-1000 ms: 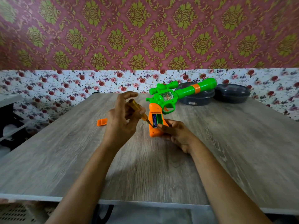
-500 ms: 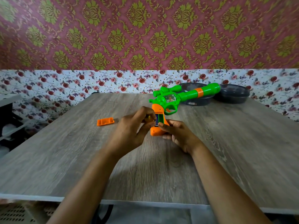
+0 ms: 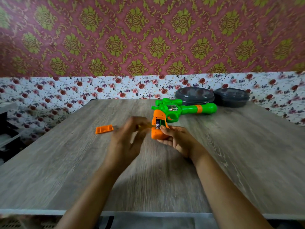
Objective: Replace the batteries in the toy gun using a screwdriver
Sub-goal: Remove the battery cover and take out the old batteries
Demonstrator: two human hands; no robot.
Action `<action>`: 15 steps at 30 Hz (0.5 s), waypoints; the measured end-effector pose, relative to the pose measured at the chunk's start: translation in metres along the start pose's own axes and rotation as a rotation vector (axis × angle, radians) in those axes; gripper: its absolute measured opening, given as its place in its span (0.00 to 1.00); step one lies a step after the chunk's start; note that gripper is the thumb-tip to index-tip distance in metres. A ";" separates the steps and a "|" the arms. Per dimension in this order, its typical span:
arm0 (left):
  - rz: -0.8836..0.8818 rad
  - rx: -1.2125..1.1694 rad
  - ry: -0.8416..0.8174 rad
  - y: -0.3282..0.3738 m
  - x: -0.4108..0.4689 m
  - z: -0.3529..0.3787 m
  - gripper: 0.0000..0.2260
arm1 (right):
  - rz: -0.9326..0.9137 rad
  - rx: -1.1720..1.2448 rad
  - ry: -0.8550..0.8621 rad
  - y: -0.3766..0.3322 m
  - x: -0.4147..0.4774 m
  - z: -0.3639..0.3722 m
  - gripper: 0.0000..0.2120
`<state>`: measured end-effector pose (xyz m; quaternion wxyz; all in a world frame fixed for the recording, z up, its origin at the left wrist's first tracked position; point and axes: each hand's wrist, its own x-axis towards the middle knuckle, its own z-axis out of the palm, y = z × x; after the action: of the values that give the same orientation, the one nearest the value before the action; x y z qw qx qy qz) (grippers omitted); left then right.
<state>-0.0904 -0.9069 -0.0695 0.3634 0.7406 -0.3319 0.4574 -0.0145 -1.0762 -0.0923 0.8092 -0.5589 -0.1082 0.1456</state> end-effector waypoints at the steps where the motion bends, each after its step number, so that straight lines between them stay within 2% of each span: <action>1: -0.072 -0.042 0.086 -0.002 0.002 -0.001 0.08 | -0.005 -0.015 -0.003 0.000 0.000 0.000 0.10; 6: -0.447 -0.186 0.408 -0.021 0.009 -0.004 0.08 | -0.046 -0.101 -0.022 0.002 -0.001 0.001 0.08; 10: -0.759 -0.365 0.510 -0.029 0.029 0.001 0.09 | -0.061 -0.181 -0.044 0.004 -0.001 0.003 0.09; 12: -0.940 -0.316 0.377 -0.034 0.041 0.008 0.09 | -0.061 -0.219 -0.054 0.004 -0.002 0.005 0.10; 15: -1.196 -0.250 0.023 -0.040 0.044 0.022 0.09 | -0.046 -0.252 -0.068 0.005 -0.002 0.006 0.11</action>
<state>-0.0315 -0.9116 -0.0452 0.6451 0.7453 0.0940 0.1398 -0.0194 -1.0700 -0.0947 0.7318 -0.6480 -0.1657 0.1308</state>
